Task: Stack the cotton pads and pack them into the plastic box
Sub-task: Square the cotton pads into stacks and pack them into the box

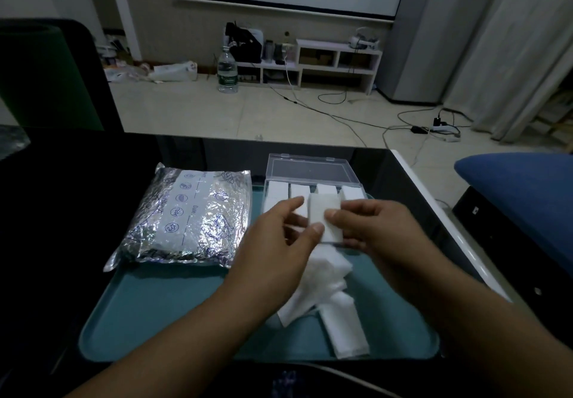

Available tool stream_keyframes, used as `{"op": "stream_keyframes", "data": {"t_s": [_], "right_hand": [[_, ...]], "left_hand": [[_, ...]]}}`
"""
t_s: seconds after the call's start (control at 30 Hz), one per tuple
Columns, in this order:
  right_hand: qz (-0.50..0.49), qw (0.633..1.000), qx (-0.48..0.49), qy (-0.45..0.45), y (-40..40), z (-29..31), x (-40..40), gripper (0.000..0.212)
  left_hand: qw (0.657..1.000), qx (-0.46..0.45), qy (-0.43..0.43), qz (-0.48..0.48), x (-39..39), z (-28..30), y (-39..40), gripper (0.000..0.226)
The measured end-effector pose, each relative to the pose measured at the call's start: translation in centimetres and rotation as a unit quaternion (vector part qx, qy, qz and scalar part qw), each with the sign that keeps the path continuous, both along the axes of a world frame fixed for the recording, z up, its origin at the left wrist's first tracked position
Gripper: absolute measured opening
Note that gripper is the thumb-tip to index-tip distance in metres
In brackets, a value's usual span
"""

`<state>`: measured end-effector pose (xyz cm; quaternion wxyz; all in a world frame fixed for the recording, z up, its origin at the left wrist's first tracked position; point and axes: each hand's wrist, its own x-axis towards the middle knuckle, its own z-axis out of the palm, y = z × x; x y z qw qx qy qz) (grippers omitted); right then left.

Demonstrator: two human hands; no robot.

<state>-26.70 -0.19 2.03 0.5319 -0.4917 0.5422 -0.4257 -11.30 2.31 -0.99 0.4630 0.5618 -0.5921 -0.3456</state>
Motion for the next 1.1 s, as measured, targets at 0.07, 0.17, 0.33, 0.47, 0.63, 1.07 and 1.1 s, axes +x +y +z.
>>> {"op": "stream_keyframes", "data": {"t_s": [0.07,0.17,0.33,0.47,0.63,1.07,1.1], "right_hand": [[-0.013,0.999,0.024,0.041,-2.0,0.7,-1.2,0.021],[-0.033,0.992,0.055,0.105,-4.6,0.5,-2.4,0.024],[-0.049,0.977,0.102,0.180,-7.5,-0.9,-1.9,0.032],[-0.054,0.971,0.107,0.209,-8.3,-1.8,-1.3,0.041],[-0.039,0.947,0.078,0.309,-8.5,-2.8,-0.7,0.029],[-0.057,0.863,-0.053,0.499,-7.9,-5.2,0.2,0.017],[-0.059,0.862,-0.058,0.499,-7.9,-5.2,0.1,0.017]], "left_hand": [[0.982,-0.081,-0.171,0.004,0.0,0.4,-1.2,0.046],[0.935,-0.167,-0.313,-0.018,0.2,0.5,-3.3,0.039],[0.865,-0.157,-0.467,-0.098,-0.1,-0.3,-5.3,0.036],[0.844,-0.126,-0.509,-0.114,-0.2,-1.2,-6.0,0.031],[0.844,-0.102,-0.512,-0.123,-0.1,-2.2,-6.6,0.026],[0.812,-0.152,-0.549,-0.130,-0.7,-3.7,-7.0,0.021],[0.813,-0.156,-0.546,-0.131,-0.6,-3.8,-6.9,0.022]]}}
